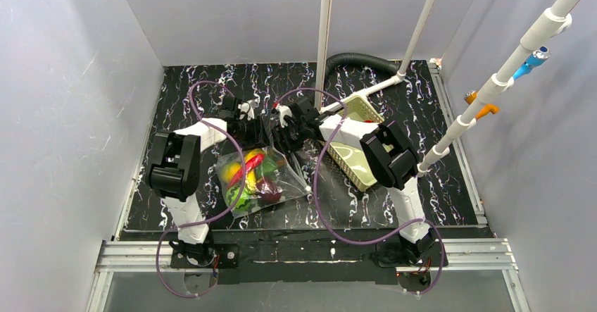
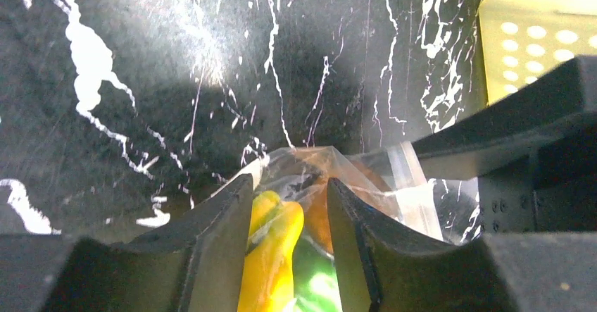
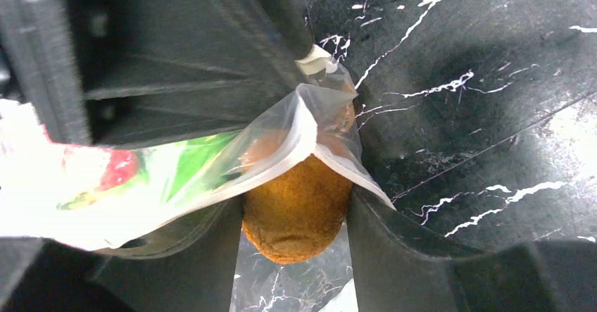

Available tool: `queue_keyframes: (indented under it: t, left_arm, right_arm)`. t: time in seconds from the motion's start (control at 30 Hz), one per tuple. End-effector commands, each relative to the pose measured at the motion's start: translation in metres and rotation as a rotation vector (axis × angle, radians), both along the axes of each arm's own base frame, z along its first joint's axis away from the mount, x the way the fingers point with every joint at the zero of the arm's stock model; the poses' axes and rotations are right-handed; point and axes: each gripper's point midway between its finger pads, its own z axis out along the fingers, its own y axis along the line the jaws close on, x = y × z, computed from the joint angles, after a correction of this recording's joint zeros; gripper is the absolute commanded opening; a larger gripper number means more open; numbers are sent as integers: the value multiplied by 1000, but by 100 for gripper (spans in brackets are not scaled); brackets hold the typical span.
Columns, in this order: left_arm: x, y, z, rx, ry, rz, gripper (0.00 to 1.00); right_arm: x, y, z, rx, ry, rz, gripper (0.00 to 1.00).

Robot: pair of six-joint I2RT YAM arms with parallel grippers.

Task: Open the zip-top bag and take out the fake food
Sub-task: Pick up the fake fruit from the zipper food storage bag.

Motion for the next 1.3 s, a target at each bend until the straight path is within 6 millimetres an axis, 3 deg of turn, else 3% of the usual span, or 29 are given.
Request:
queue_keyframes:
  t: [0.0, 0.1, 0.2, 0.4, 0.53, 0.6, 0.63, 0.77, 1.03, 1.27]
  left_arm:
    - [2, 6, 42, 10, -106, 45, 44]
    - [6, 12, 65, 15, -158, 64, 48]
    - [7, 20, 86, 26, -213, 80, 54]
    - [-3, 40, 127, 77, -358, 94, 62]
    - [-21, 58, 151, 117, -506, 125, 80]
    - [-34, 64, 169, 113, -593, 140, 97]
    - [-39, 66, 173, 108, -622, 144, 98]
    - [-62, 81, 177, 140, -654, 200, 98]
    - [-105, 71, 157, 85, -688, 91, 98]
    - [-112, 67, 159, 63, -693, 66, 98]
  right_arm:
    - [5, -2, 13, 13, -51, 18, 40]
    - [4, -7, 37, 73, -54, 27, 30]
    - [-3, -13, 56, 131, -50, 42, 26]
    - [-21, -24, 71, 169, -66, 79, 24]
    - [-26, -36, 75, 161, -101, 101, 23]
    - [-28, -42, 76, 155, -119, 118, 23]
    - [-29, -46, 75, 141, -132, 126, 23]
    - [-29, -57, 78, 113, -209, 162, 23]
    - [-33, -81, 108, 120, -372, 218, 23]
    - [-33, -112, 137, 173, -456, 246, 23]
